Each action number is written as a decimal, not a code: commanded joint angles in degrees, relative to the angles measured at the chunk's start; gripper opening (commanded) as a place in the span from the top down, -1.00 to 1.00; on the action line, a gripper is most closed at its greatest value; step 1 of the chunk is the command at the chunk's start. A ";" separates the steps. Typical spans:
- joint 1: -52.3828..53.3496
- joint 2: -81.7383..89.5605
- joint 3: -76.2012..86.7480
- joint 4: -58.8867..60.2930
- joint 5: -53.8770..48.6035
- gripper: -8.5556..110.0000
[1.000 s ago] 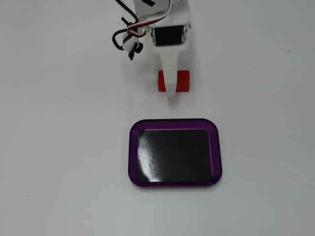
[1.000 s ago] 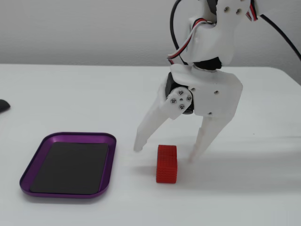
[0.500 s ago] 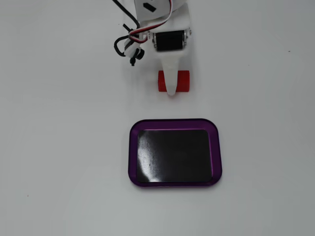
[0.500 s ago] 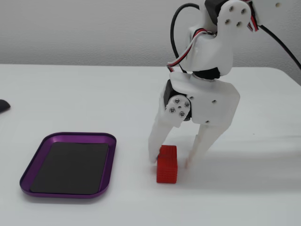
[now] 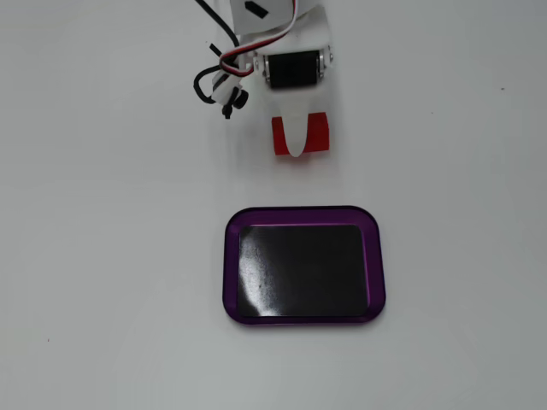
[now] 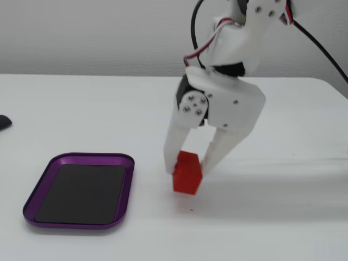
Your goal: Pick up the cube and place it in the box.
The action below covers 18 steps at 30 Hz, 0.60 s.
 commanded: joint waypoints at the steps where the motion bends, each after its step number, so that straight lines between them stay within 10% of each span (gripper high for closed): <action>1: -0.18 4.92 -5.19 0.62 -0.62 0.86; 18: 6.33 -9.40 -21.62 -13.71 0.44 0.86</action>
